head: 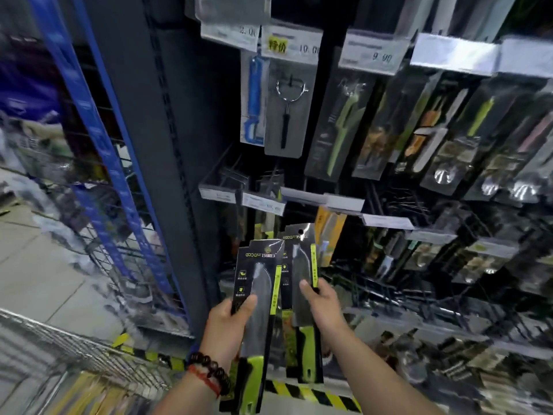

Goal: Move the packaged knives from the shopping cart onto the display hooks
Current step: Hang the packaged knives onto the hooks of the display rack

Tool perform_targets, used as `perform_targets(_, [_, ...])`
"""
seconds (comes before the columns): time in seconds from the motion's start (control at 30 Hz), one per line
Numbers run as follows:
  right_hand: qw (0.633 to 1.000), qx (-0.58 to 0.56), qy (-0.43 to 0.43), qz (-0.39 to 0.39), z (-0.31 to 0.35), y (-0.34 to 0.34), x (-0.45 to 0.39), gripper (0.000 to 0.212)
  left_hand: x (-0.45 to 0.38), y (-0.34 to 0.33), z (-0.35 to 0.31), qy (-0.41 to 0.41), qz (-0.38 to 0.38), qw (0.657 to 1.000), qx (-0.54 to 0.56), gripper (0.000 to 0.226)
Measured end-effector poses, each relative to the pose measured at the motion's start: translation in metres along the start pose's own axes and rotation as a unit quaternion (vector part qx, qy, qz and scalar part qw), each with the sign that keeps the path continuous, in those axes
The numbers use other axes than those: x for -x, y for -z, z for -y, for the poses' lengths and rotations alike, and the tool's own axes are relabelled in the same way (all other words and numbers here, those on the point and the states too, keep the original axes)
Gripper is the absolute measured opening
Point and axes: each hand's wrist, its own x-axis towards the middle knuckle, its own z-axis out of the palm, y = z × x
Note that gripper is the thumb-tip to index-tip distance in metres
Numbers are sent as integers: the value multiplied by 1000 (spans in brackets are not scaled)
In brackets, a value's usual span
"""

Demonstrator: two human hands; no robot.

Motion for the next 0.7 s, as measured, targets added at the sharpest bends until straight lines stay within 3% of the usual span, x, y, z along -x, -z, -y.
perform_targets(0.17, [997,20,4,75,-12,-16,-71,111,-29,-6,-2,8,-49,999,-13,20])
perform_targets(0.4, [989,103,17,105,57,-37,-72,39,-50,-6,12,29,-93,995,-16,30])
perform_targets(0.57, [981,139,8,137,29,-59,-109,58,-63,-1,20,47,-94,994,-5,31])
perform_targets(0.63, [982,132,1,138,23,-63,-123,51,-69,1,22,63,-86,994,6,40])
perform_targets(0.7, [984,120,10,129,55,-63,-108,31,-75,3,25,76,-87,993,10,56])
